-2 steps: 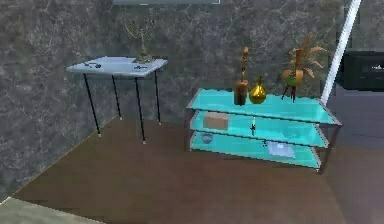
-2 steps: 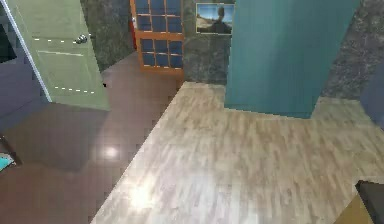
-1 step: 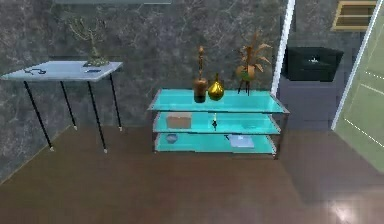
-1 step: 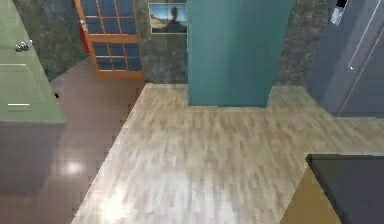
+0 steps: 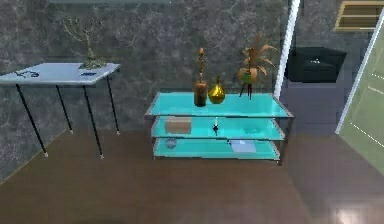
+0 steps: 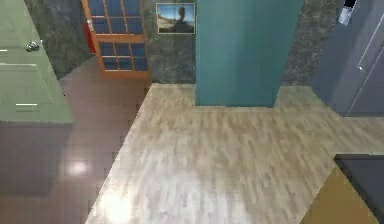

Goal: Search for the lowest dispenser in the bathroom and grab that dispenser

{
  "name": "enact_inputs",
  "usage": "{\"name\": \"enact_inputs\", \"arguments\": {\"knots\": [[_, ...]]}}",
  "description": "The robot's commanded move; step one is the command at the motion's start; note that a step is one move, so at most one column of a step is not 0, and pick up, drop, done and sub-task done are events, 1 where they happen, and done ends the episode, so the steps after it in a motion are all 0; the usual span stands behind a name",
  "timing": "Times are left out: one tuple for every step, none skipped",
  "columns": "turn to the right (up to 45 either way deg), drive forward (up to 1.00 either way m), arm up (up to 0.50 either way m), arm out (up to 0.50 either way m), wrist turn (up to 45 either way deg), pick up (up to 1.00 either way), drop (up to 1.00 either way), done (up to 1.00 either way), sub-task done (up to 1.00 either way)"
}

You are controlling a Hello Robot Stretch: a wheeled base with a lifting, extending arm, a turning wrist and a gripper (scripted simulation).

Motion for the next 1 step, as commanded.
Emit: {"name": "enact_inputs", "arguments": {"knots": [[45.0, 0.0, 0.0, 0.0, 0.0, 0.0, 0.0, 0.0, 0.0]]}}
